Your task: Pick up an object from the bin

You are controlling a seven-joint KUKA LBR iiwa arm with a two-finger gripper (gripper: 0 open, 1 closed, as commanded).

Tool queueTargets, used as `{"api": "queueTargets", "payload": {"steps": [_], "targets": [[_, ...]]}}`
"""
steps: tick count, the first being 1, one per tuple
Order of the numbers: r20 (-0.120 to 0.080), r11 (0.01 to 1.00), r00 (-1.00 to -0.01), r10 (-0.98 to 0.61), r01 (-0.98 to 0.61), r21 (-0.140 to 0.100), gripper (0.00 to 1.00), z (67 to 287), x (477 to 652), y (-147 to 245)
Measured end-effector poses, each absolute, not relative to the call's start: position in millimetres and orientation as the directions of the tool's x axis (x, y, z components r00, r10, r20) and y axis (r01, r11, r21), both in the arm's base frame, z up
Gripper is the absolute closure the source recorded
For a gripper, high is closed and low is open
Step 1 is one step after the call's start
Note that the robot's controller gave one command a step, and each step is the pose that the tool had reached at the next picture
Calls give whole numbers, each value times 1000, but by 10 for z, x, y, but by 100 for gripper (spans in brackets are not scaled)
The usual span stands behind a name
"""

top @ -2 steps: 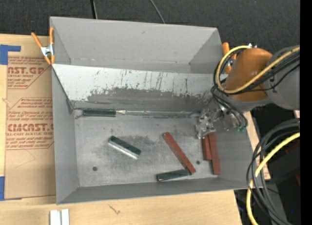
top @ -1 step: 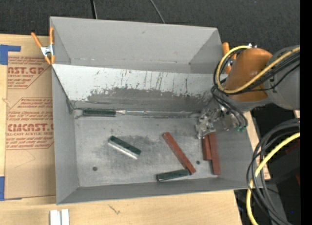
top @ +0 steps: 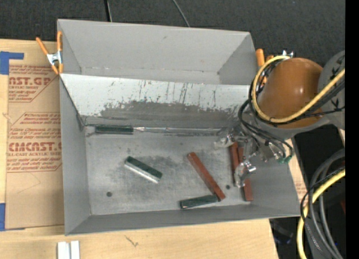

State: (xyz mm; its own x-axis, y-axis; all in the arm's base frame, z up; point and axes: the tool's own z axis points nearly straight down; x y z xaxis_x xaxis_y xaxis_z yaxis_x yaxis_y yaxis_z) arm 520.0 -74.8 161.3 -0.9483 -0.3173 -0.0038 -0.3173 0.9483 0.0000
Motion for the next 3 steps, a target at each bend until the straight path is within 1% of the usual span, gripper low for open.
{"api": "queueTargets", "payload": {"steps": [1,2,3], "targets": [[-1,949,-949,-315,-315,1,0,1586,5198,-760],[-5,918,-918,-396,-396,-2,0,1208,5129,-602],[-12,575,-575,-818,-817,-25,100,810,5075,-665]]}}
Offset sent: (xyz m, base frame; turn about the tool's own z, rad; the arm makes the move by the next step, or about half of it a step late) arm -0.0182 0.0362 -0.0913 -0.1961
